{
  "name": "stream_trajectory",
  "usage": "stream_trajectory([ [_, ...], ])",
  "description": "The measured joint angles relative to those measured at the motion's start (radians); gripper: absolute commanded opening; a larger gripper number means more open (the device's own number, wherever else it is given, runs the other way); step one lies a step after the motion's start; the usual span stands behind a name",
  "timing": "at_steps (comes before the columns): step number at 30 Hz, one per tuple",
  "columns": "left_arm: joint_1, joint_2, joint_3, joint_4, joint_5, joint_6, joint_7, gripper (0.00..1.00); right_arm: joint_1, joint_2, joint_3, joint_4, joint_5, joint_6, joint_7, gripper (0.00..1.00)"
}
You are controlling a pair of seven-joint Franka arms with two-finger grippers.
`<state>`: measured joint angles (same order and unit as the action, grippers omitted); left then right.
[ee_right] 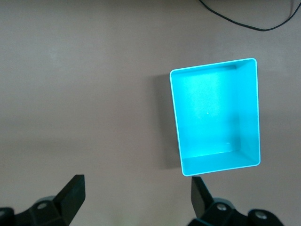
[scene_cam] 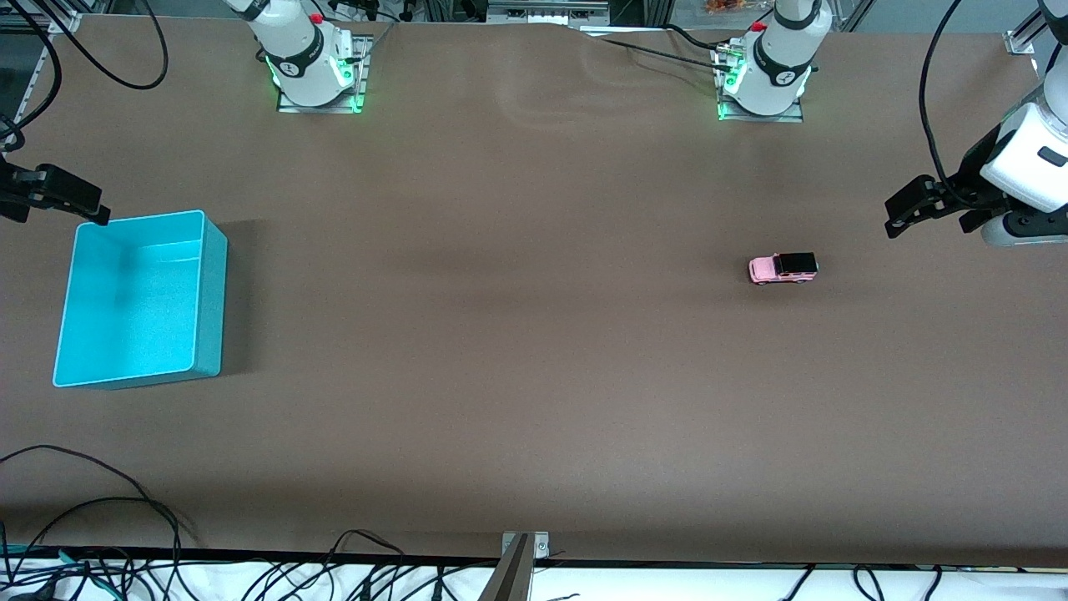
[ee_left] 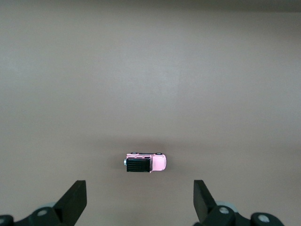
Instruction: Wind and store pink jeep toy
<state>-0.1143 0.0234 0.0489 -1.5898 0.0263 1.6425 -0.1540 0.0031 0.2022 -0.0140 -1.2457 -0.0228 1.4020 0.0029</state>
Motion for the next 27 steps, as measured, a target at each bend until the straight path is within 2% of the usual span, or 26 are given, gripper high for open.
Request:
stream_trajectory([
  [27,0.001,0.003,0.001,0.000,0.000,-0.013,0.000,1.00,-0.001,-0.002,-0.004,-0.001,0.001,-0.002,0.000,1.00],
])
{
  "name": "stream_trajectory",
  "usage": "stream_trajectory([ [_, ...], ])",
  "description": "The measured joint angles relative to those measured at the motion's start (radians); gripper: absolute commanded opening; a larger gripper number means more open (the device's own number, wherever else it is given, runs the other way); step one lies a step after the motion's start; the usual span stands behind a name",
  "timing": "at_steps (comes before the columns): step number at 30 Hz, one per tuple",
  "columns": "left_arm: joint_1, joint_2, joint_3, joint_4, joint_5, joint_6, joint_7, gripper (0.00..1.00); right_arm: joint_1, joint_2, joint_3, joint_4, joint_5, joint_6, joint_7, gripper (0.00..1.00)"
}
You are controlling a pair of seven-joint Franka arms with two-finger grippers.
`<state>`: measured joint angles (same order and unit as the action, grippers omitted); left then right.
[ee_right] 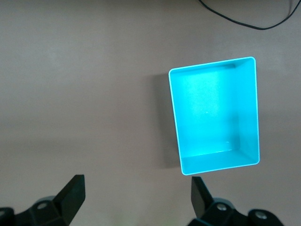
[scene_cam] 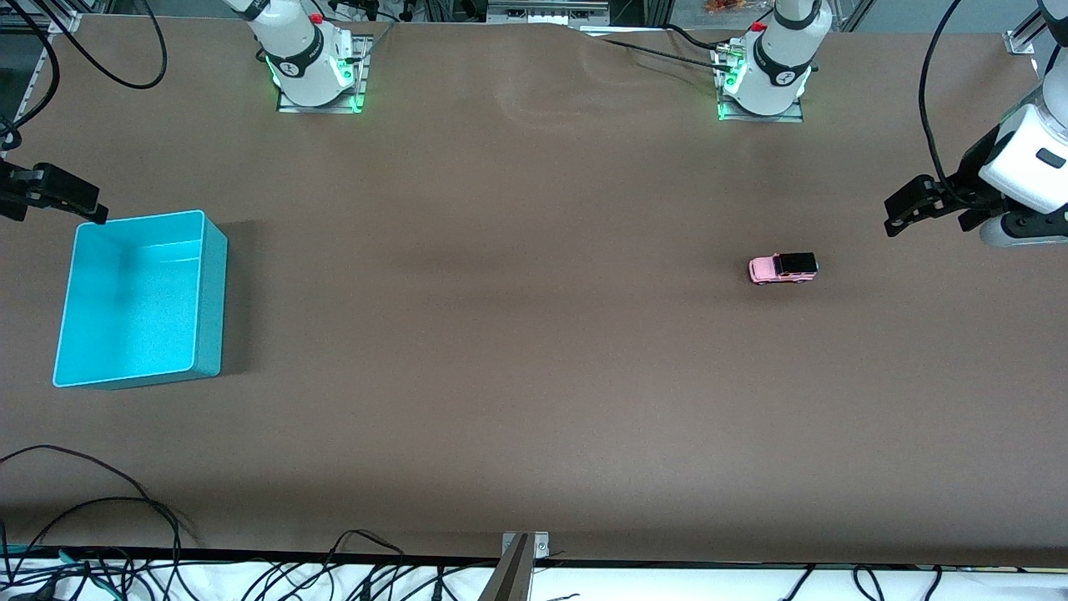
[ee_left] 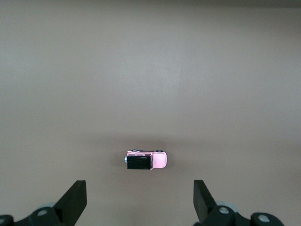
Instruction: Wind and store pink jeep toy
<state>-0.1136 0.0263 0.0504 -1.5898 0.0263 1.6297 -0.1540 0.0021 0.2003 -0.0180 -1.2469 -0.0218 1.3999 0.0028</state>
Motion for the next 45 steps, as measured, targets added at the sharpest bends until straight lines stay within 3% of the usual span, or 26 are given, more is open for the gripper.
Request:
stream_trajectory([
  [36,0.012,0.015,0.003,-0.001,0.000,-0.084,0.000,1.00,-0.001,-0.011,-0.002,0.000,0.004,-0.005,-0.001,1.00],
  [45,0.012,0.028,0.003,-0.069,0.000,-0.054,0.000,1.00,-0.001,-0.011,-0.002,0.000,0.004,-0.013,-0.001,1.00],
])
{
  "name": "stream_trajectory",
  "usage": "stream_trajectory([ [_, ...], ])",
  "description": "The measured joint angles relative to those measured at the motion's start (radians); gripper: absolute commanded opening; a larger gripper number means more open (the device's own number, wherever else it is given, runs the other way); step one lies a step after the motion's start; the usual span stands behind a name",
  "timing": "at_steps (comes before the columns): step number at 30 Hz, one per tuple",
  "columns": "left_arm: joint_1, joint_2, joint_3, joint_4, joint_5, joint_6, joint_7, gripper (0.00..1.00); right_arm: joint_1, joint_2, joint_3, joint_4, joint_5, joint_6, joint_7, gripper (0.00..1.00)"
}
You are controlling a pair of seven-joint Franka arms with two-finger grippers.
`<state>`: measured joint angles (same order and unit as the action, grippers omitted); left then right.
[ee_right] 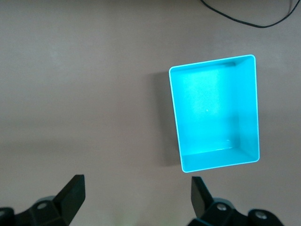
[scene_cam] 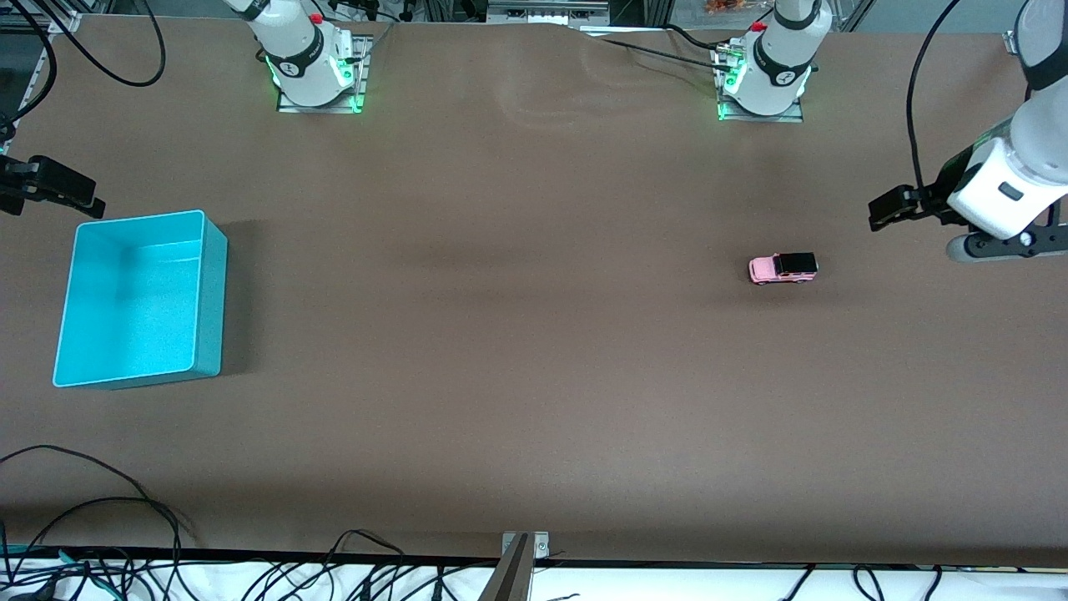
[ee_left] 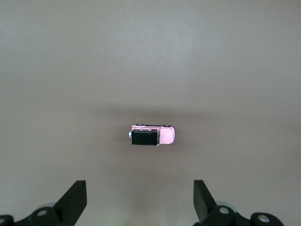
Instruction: Wind and store pink jeep toy
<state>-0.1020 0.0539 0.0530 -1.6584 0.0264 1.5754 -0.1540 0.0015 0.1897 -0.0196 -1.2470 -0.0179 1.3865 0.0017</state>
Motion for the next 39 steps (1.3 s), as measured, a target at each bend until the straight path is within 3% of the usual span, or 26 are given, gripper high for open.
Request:
stream_trajectory([
  [39,0.032,0.003,0.001,-0.615,0.000,0.679,0.000,1.00,-0.001,0.001,-0.004,-0.004,0.001,-0.016,0.000,1.00],
])
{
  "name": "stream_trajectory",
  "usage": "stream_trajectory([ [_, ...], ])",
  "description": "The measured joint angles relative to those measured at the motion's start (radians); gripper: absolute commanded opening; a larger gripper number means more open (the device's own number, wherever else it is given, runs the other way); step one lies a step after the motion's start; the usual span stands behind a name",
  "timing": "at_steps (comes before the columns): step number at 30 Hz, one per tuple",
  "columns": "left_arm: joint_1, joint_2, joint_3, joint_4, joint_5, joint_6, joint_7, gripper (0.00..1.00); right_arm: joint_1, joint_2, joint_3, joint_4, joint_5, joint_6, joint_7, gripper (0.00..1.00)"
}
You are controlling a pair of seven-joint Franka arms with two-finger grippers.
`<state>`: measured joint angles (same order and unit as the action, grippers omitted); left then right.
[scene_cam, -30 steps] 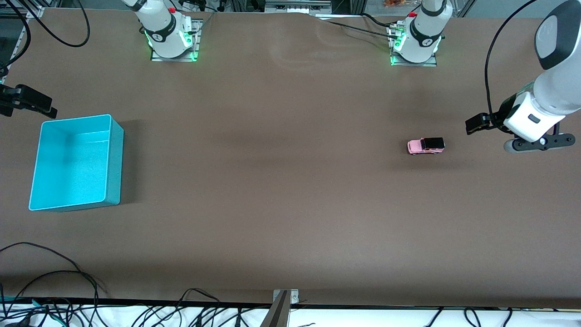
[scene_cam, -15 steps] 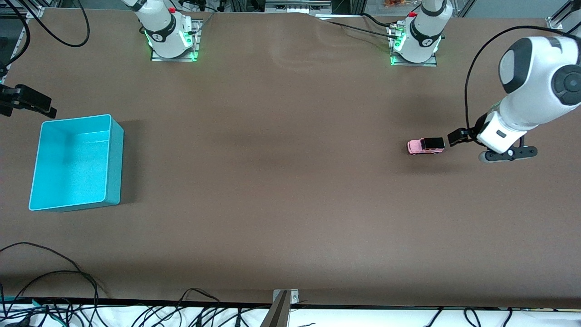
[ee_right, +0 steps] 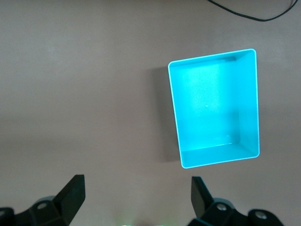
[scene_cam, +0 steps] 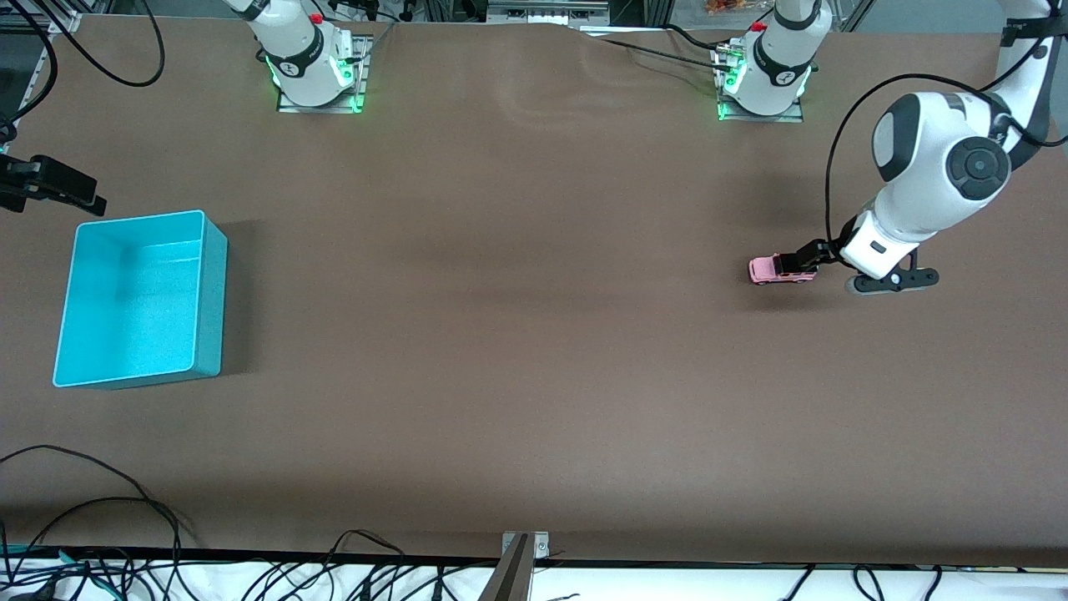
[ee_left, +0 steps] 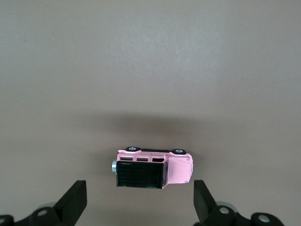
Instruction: Wind and store pink jeep toy
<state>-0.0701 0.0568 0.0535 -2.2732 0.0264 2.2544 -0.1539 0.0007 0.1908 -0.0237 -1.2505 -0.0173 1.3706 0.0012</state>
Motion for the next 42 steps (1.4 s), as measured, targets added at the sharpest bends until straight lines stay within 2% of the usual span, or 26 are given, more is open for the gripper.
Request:
stream_trajectory([
  [9,0.000,0.022,0.000,-0.072,0.000,0.064,0.005,1.00,0.000,0.000,-0.001,0.000,0.000,-0.030,0.000,1.00],
  [14,0.000,0.028,-0.002,-0.078,0.000,0.078,0.096,1.00,0.000,-0.001,-0.002,-0.001,0.000,-0.033,0.000,1.00],
  [19,0.000,0.039,-0.002,-0.093,0.000,0.107,0.264,1.00,0.000,-0.009,-0.002,-0.020,0.001,-0.026,0.000,1.00],
  [26,0.000,0.056,-0.002,-0.161,0.000,0.205,0.515,1.00,0.000,-0.050,-0.002,-0.090,0.001,0.022,0.000,1.00],
  [42,0.000,0.061,-0.002,-0.173,0.000,0.215,1.192,1.00,0.001,-0.064,-0.001,-0.115,0.002,0.037,0.000,1.00],
])
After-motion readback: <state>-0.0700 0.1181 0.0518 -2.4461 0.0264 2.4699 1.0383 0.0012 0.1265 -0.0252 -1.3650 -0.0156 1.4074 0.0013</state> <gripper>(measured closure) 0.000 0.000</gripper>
